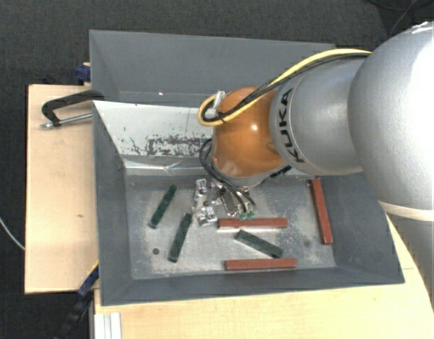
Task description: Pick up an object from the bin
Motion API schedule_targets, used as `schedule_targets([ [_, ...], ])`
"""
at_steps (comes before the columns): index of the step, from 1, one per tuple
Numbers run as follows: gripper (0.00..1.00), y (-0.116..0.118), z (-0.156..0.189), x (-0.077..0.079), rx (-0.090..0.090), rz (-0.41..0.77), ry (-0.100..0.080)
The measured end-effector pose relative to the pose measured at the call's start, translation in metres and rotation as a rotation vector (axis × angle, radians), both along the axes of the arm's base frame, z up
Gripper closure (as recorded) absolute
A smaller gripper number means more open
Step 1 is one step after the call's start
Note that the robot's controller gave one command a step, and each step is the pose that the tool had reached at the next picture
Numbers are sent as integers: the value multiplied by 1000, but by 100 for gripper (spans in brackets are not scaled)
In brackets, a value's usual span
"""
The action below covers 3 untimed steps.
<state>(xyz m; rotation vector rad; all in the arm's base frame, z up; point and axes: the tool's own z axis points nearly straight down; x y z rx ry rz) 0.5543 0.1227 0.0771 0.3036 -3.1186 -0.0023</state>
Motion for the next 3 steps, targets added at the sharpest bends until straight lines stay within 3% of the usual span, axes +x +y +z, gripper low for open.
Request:
schedule_targets([
  [1, 0, 0, -2, 4, 5, -3, -24],
  [2, 0, 0, -2, 4, 5, -3, -23],
  [3, 100, 67, -1, -57, 3, 367, -7],
])
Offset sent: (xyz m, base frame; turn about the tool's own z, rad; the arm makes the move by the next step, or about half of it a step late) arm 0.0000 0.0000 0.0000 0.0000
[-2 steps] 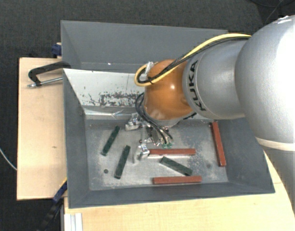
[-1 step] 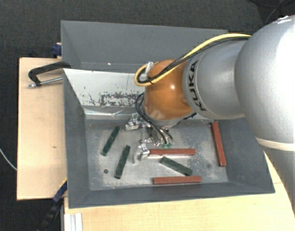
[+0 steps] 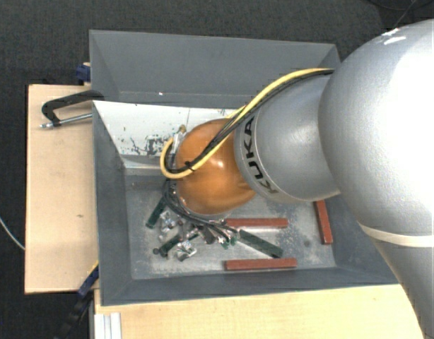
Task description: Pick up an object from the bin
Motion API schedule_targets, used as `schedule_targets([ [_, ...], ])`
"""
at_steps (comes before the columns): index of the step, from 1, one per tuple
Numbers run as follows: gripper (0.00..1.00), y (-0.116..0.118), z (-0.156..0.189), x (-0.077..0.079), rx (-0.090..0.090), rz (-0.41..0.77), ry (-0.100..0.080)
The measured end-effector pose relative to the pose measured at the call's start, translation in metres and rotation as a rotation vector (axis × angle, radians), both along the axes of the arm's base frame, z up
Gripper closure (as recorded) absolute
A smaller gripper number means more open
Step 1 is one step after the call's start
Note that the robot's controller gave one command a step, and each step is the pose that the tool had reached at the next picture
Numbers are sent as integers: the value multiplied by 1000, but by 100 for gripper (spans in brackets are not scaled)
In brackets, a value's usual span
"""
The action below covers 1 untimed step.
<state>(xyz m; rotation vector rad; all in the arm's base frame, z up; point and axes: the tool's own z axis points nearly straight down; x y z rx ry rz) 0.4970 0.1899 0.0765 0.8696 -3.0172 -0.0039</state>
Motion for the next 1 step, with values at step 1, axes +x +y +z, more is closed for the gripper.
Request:
schedule_targets([
  [1, 100, 0, 0, 0, 0, 0, 0],
])
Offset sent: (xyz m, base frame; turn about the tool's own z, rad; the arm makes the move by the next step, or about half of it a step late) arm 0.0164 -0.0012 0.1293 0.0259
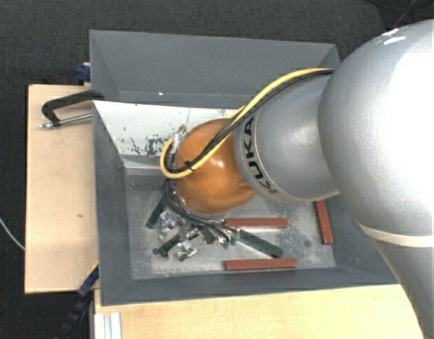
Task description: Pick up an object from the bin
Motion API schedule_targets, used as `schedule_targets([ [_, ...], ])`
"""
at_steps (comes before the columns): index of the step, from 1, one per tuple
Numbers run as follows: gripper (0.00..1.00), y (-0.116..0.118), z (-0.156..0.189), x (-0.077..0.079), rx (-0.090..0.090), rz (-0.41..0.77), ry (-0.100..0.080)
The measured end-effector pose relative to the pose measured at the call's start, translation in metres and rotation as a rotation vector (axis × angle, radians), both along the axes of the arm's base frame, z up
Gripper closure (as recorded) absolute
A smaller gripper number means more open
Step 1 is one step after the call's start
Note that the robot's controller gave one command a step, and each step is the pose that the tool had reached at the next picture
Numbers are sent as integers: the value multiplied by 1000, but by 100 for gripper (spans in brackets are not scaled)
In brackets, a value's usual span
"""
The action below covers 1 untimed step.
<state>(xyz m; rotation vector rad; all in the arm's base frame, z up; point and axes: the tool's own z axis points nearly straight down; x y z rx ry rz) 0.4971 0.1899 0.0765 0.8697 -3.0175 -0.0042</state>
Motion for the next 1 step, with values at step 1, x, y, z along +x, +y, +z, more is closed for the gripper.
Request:
schedule_targets([
  [1, 100, 0, 130, 17, 1, -27, -7],
])
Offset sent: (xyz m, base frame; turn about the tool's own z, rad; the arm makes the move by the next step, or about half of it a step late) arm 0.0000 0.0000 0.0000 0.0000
